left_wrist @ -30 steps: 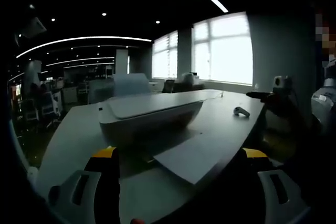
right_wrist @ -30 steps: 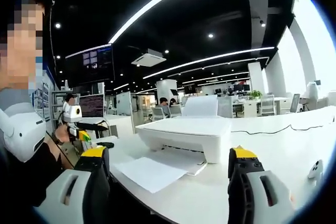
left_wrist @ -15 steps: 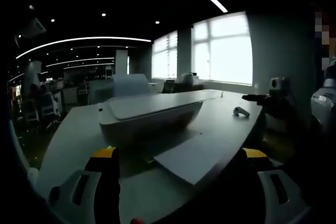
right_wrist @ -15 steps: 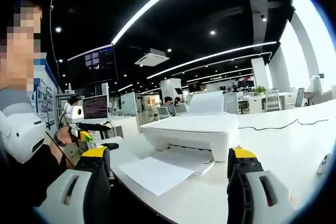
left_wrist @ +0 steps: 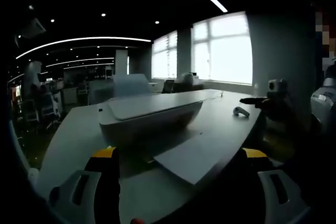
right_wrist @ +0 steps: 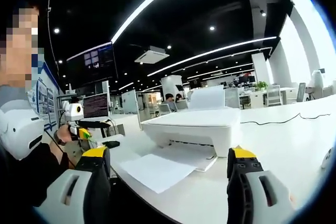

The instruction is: Remove the paper from the printer output slot and place it on top of the printer

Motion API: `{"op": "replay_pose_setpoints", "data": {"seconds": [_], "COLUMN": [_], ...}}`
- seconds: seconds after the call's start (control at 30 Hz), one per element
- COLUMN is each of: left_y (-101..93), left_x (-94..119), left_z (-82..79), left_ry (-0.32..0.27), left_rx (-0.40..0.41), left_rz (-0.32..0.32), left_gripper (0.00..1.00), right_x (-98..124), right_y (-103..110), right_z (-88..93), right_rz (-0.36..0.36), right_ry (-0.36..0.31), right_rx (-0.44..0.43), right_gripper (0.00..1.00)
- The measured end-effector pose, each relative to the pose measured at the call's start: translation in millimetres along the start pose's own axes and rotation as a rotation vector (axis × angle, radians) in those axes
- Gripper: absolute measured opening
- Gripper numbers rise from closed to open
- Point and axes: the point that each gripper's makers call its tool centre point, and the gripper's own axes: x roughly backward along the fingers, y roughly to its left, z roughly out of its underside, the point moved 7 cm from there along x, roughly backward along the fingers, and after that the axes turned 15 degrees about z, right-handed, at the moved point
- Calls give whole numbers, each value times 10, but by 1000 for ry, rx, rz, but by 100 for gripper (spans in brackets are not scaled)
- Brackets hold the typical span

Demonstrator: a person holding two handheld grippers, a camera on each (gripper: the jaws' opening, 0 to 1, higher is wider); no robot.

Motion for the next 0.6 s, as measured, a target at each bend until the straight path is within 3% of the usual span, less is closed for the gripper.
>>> {"op": "replay_pose_setpoints", "data": {"seconds": [0.37,0.6], "left_y": [-12,-29], "left_x": [-2,-7], "left_z": [-12,-1], "left_ry": [1,2], "left_rx": [-6,-6], "left_rz": [3,4], "left_gripper": [97,97], "right_x": [-85,-113], "right_y": [99,57], "right_z": [71,114], "right_rz": [-12,-17], "right_ry": [19,37], "right_rx": [0,-2], "right_gripper": [88,87]}}
